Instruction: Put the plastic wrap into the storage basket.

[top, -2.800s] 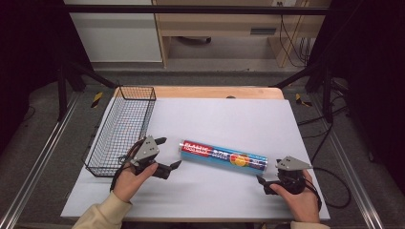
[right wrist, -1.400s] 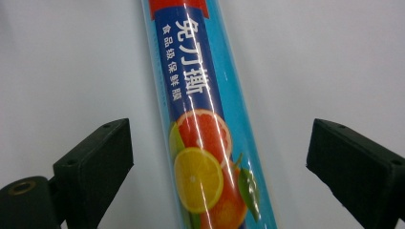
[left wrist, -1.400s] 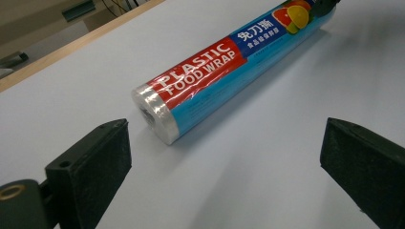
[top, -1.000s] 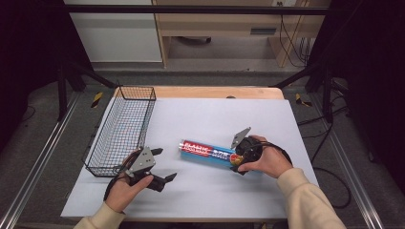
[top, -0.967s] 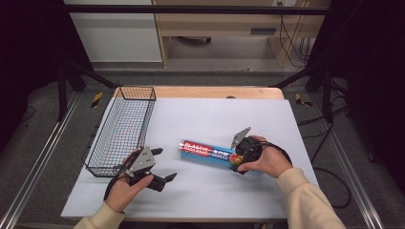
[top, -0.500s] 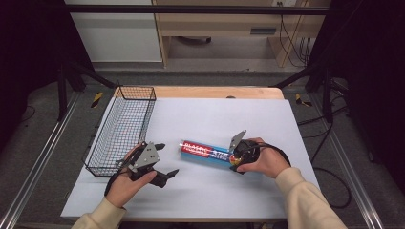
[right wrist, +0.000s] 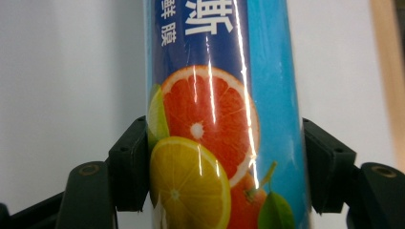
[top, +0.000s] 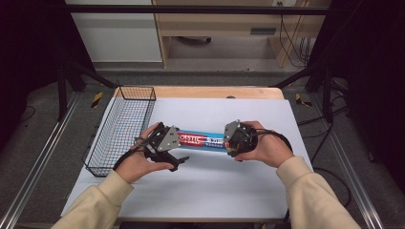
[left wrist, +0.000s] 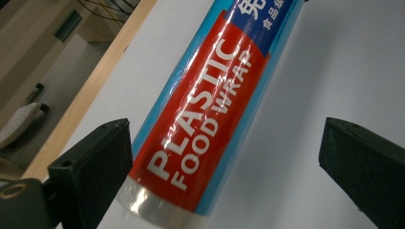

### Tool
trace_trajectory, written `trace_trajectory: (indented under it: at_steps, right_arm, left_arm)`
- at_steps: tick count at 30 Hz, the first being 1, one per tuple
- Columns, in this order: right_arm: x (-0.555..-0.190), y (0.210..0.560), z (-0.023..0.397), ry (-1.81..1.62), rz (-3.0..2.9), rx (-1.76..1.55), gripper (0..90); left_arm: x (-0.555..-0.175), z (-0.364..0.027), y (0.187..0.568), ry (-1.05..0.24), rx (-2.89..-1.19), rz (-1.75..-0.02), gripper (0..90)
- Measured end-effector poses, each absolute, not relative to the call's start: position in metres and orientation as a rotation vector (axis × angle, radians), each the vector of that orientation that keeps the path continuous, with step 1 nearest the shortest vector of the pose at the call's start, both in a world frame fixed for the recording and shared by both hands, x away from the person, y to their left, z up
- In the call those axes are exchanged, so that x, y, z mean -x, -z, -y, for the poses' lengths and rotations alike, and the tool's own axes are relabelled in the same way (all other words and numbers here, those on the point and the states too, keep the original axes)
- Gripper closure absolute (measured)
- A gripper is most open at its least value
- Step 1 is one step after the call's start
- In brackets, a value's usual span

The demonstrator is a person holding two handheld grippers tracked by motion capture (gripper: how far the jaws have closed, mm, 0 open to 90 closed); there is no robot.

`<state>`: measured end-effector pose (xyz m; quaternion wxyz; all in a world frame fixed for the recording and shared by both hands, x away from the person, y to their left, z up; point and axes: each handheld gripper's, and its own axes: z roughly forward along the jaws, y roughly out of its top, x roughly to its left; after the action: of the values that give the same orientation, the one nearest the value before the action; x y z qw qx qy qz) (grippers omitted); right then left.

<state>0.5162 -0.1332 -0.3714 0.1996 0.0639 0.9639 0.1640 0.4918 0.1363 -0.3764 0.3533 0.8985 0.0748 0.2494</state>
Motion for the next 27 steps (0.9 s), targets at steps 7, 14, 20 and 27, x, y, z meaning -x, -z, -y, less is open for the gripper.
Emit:
trace_trajectory:
  at_steps: [7, 14, 20, 27]
  right_arm:
    - [-0.512, 0.344, 0.12, -0.376, -2.673, -0.105, 31.3]
    - [-0.505, 0.339, 0.11, -0.379, -2.672, -0.086, 31.3]
    - [-0.503, 0.334, 0.101, -0.358, -2.67, -0.047, 31.3]
    - [-0.502, 0.324, 0.093, -0.362, -2.661, -0.021, 31.3]
  left_arm:
    - [-0.499, -0.12, 0.361, -0.675, -2.344, -0.136, 5.9]
    - [-0.505, -0.116, 0.365, -0.674, -2.383, -0.11, 9.6]
    - [-0.504, -0.112, 0.366, -0.661, -2.441, -0.057, 13.7]
    - [-0.509, -0.112, 0.365, -0.678, -2.481, -0.056, 18.8]
